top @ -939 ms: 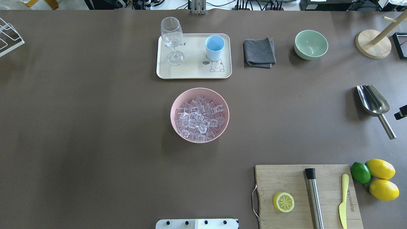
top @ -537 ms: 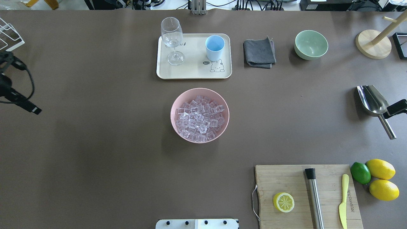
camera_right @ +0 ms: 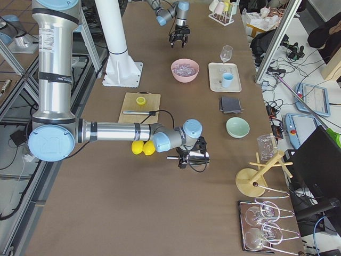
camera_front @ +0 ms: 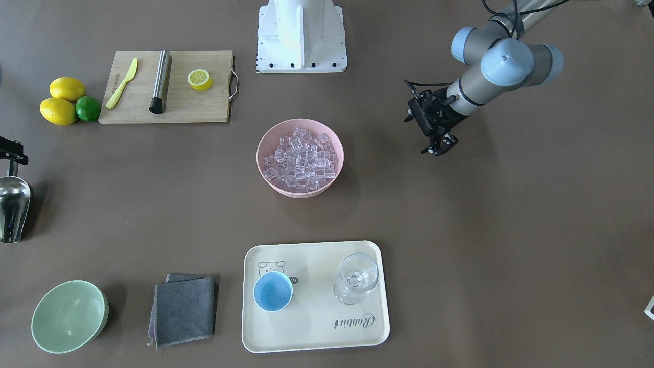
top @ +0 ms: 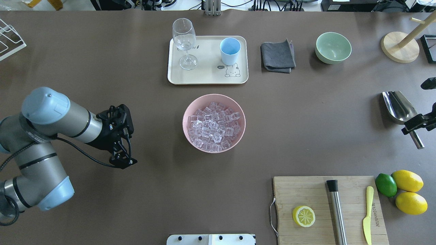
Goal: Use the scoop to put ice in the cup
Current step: 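Lift the metal scoop with the right gripper while the left reaches toward the bowl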
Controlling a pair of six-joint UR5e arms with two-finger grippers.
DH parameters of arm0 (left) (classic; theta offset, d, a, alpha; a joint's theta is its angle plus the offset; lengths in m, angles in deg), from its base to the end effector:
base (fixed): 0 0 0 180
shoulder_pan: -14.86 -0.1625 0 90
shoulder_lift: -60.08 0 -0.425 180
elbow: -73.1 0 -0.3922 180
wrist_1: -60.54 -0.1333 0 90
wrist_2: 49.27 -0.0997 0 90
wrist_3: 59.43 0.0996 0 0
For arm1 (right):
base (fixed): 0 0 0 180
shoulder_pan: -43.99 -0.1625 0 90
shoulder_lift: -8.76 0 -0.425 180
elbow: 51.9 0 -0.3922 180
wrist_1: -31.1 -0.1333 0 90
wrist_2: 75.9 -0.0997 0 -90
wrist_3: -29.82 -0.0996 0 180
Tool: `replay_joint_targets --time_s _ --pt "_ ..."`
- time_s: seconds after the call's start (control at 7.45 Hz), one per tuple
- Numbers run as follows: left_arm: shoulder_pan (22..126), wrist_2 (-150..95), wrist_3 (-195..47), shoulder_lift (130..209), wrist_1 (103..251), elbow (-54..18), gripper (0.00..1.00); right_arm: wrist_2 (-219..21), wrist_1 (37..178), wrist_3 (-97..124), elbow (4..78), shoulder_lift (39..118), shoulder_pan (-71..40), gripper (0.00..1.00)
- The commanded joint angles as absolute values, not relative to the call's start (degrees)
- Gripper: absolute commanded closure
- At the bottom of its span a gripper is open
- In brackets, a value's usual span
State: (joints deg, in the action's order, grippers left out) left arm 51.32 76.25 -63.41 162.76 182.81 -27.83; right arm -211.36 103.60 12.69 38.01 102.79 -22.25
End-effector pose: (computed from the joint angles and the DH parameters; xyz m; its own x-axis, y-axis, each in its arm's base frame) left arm 0.4182 -0.4028 0.3830 0.1279 0.9150 -0.3826 -0.4433 0.3978 0.8032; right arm -0.1341 -0.4594 0.6595 0.6654 -0.1521 0.7308 0.2051 0.9786 0.0169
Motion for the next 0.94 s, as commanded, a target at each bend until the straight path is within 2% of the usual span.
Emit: replay_joint_targets --time_s 0.0,0.13,0.27,0.4,0.54,0.81 --pt "43.1 60.6 -62.9 163.9 193.7 -29.1 0.01 -210.6 104.0 12.7 36.9 102.2 -20.3 0.05" --pt "43.6 60.6 -62.8 163.9 197.2 -28.5 0.01 -210.5 104.4 12.5 36.8 101.9 -19.9 0.08" --pt "43.9 59.7 -60.0 164.9 199.0 -26.8 0.01 -210.5 104.7 12.1 36.9 101.9 -19.8 0.44" --pt "43.8 56.7 -57.3 165.4 202.4 -24.8 0.01 -210.6 105.6 12.1 37.0 101.9 -19.7 0.86" --pt "43.8 56.5 -57.4 166.6 208.0 -21.0 0.01 -210.7 108.0 12.1 37.9 101.9 -19.7 1.0" --pt "44.0 57.0 -57.2 168.6 212.6 -16.2 0.01 -211.3 113.2 12.2 40.9 102.0 -19.8 1.0"
